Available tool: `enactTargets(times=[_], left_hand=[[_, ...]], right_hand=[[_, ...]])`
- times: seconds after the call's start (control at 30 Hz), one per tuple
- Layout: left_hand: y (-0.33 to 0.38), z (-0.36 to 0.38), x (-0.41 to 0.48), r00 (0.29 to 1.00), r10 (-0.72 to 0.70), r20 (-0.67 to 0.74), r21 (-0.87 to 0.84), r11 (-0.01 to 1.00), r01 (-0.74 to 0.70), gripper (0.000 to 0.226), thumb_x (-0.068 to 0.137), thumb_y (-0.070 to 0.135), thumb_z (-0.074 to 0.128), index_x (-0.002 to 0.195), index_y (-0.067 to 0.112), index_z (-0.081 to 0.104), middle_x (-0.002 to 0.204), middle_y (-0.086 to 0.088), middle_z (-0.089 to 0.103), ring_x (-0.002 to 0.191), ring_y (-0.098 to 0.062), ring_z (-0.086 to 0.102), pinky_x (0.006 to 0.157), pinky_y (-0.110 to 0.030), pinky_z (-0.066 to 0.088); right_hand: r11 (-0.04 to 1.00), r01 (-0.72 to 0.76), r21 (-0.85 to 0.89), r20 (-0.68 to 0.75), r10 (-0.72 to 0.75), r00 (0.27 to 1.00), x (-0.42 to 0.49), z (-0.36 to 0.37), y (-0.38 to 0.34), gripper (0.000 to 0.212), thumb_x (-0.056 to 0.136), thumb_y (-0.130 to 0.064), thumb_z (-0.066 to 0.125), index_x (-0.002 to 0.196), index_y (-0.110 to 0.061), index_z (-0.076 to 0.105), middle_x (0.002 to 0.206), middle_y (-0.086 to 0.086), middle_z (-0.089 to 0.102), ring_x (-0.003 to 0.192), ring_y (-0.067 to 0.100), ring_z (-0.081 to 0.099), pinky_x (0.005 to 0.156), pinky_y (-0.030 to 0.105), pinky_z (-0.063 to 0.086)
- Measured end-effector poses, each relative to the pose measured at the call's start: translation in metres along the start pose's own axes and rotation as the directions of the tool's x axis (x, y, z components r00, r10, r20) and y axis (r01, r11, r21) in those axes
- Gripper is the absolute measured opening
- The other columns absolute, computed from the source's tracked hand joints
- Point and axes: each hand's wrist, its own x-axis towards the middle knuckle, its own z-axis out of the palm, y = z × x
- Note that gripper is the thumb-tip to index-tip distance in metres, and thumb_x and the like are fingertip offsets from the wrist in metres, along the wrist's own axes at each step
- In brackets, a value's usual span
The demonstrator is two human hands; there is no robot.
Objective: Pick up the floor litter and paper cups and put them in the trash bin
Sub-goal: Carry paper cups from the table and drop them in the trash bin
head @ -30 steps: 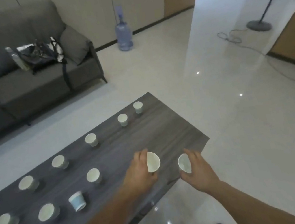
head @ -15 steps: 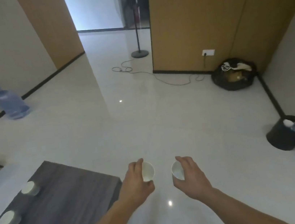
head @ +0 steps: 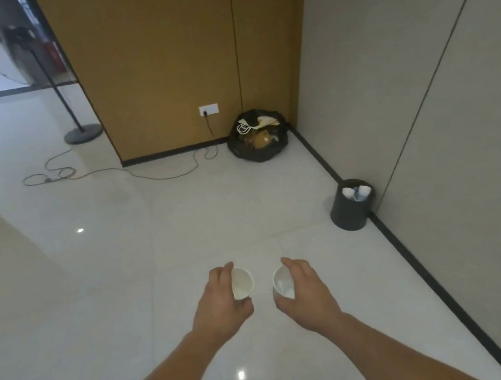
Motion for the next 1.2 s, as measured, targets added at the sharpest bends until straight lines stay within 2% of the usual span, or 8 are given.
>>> enactTargets(times=[0.17,0.33,0.6,0.9,1.2], left_hand=[[0.024,0.007,0.119,0.988,0.137,0.074,0.009,0.990,-0.138,0.085,0.076,0.043,0.069,0.146,0.021,0.026,0.141,0.003,0.032,0.117,-0.019,0.049,0.091,-0.029,0.046],[0.061,0.021,0.217,0.964,0.227,0.139,0.000,0.973,-0.229,0.084,0.077,0.039,0.069,0.146,0.023,0.024,0.142,0.003,0.030,0.118,-0.021,0.048,0.091,-0.032,0.046],[0.156,0.098,0.346,0.913,0.356,0.199,-0.008,0.932,-0.362,0.080,0.081,0.039,0.065,0.147,0.025,0.022,0.142,0.003,0.029,0.118,-0.020,0.048,0.095,-0.030,0.046],[0.288,0.170,0.480,0.912,0.350,0.213,-0.021,0.935,-0.354,0.078,0.082,0.042,0.064,0.146,0.029,0.021,0.142,0.006,0.025,0.116,-0.019,0.048,0.093,-0.030,0.048],[0.353,0.243,0.602,0.887,0.368,0.279,-0.081,0.930,-0.360,0.073,0.084,0.036,0.065,0.144,0.024,0.027,0.144,0.001,0.026,0.116,-0.021,0.048,0.092,-0.024,0.045]], right_hand=[[0.990,-0.136,-0.023,-0.097,0.133,0.986,0.080,-0.035,0.023,0.076,0.084,-0.048,0.061,0.149,-0.031,0.025,0.143,-0.010,0.032,0.128,0.012,0.038,0.096,0.024,0.036],[0.969,-0.247,-0.027,-0.169,0.239,0.956,0.140,-0.065,0.054,0.076,0.085,-0.043,0.062,0.149,-0.028,0.025,0.144,-0.007,0.031,0.129,0.014,0.036,0.096,0.026,0.037],[0.950,-0.313,0.010,-0.245,0.306,0.920,0.246,-0.124,0.148,0.076,0.086,-0.044,0.063,0.149,-0.027,0.024,0.146,-0.007,0.033,0.130,0.014,0.038,0.098,0.026,0.039],[0.948,-0.319,-0.026,-0.272,0.300,0.914,0.354,-0.262,0.266,0.075,0.087,-0.039,0.065,0.150,-0.025,0.027,0.143,-0.002,0.036,0.127,0.018,0.040,0.101,0.030,0.042],[0.930,-0.367,0.014,-0.265,0.357,0.896,0.451,-0.317,0.355,0.073,0.086,-0.034,0.068,0.148,-0.027,0.030,0.146,-0.002,0.033,0.126,0.017,0.044,0.096,0.021,0.038]])
